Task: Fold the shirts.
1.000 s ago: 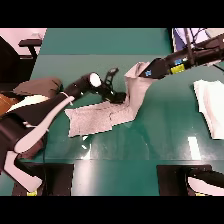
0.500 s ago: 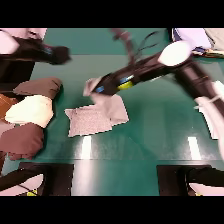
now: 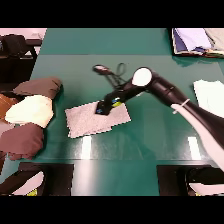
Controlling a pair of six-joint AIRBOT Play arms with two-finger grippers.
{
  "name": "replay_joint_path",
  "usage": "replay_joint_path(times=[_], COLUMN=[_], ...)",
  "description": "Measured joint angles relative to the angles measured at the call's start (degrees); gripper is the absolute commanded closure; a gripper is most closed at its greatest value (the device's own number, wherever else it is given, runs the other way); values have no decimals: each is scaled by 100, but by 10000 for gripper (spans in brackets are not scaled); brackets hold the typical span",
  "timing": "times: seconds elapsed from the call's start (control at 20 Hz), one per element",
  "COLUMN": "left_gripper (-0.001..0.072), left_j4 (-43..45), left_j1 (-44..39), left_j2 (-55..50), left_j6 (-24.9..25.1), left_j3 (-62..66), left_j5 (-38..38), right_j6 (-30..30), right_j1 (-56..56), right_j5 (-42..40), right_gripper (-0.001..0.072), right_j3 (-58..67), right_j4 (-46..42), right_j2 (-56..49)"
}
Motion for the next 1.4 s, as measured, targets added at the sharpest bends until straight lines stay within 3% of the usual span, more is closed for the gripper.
replay_joint_path(times=[0.05, 0.1, 0.35, 0.55, 0.7, 0.85, 0.9, 0.95, 1.0, 1.2, 1.4], left_gripper=[687, 687, 687, 687, 687, 687, 687, 687, 688, 688, 688], left_j4=[-20, -52, -385, -654, -754, -848, -896, -949, -984, -997, -988], left_j1=[9, 13, 22, 22, 22, 22, 22, 22, 20, -334, -1139], left_j2=[7, 13, 15, -20, -31, -33, -35, -33, -33, -35, -35], left_j6=[0, 0, 11, 44, 57, 103, 131, 157, 166, 199, 210], left_j3=[0, 0, -35, -173, -293, -345, -354, -361, -365, -374, -374], left_j5=[-52, -87, -103, 4, 26, 22, 15, 2, -11, 42, 330], right_j6=[66, 114, 350, 352, 343, 304, 284, 262, 247, 236, 518], right_j1=[-328, -654, -2026, -2144, -1818, -1432, -1322, -1226, -1154, -1300, -2144], right_j5=[42, 52, 96, 131, 181, 247, 254, 254, 256, 140, 76], right_gripper=[93, 51, 62, 65, 206, 523, 594, 598, 664, 671, 671], right_j3=[-308, -579, -1508, -1408, -951, -417, -260, -107, 37, 420, 551], right_j4=[-96, -157, -11, 380, 741, 955, 988, 1032, 1058, 933, 446], right_j2=[105, 179, 50, -542, -1097, -1637, -1766, -1867, -1917, -1757, -1141])
